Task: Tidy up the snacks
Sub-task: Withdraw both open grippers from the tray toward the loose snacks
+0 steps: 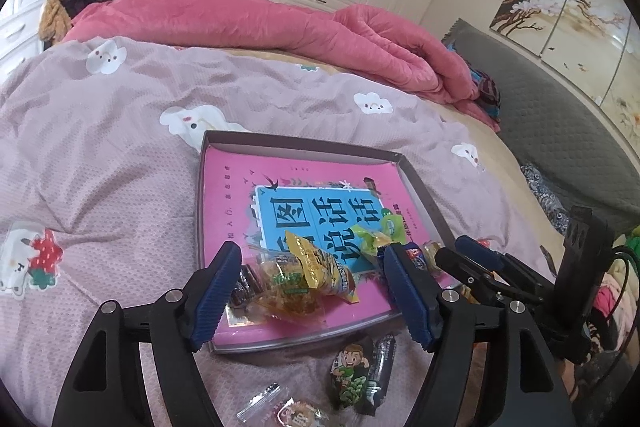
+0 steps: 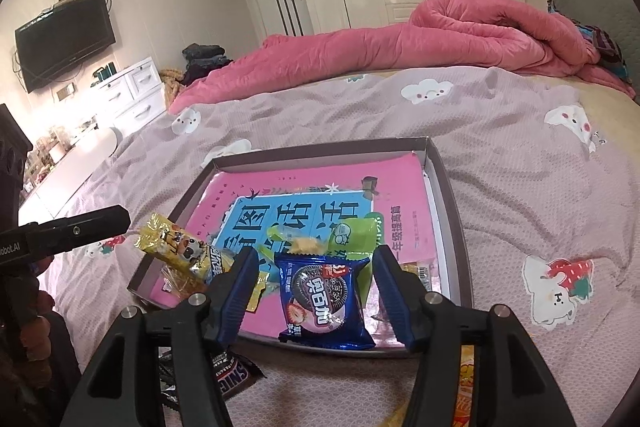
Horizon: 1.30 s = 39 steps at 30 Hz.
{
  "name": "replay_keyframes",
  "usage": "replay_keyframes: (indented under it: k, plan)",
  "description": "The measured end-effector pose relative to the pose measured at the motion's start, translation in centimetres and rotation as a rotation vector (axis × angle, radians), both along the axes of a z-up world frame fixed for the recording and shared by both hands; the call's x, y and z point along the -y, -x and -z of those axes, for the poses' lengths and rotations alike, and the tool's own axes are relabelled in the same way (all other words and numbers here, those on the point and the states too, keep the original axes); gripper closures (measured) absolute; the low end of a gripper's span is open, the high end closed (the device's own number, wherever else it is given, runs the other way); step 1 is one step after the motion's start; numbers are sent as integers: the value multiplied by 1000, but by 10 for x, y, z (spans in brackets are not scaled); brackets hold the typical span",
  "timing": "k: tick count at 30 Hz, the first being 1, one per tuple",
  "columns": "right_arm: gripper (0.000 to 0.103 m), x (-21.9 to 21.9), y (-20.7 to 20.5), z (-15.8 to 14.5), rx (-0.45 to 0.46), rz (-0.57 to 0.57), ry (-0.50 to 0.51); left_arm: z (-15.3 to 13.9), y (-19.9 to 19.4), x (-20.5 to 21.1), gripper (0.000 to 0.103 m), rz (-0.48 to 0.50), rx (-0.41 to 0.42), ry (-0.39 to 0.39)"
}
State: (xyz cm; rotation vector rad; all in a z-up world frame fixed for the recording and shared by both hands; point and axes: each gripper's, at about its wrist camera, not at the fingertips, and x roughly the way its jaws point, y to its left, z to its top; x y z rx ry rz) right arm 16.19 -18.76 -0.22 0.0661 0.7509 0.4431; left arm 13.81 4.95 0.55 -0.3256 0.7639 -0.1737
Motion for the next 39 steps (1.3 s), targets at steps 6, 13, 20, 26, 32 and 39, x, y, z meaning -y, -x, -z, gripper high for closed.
replay_keyframes:
  k: [6, 13, 20, 26, 32, 39]
  plan:
    - [43, 2, 5, -5, 18, 3, -8, -4, 5, -4, 27, -9, 7, -2]
    - [41, 7, 10, -12, 25, 12, -28, -9, 12, -5, 27, -8, 13, -23]
    - [34, 8, 19, -17, 35, 12, -34, -12, 18, -5, 25, -15, 14, -34]
    - [32, 6, 23, -19, 36, 8, -31, -11, 22, -11, 22, -43, -8, -20]
    - [30, 6, 28, -20, 31, 3, -32, -7, 29, -16, 20, -59, -36, -4]
    - [29, 0, 34, -19, 22, -10, -24, -1, 37, -14, 19, -49, -73, -7]
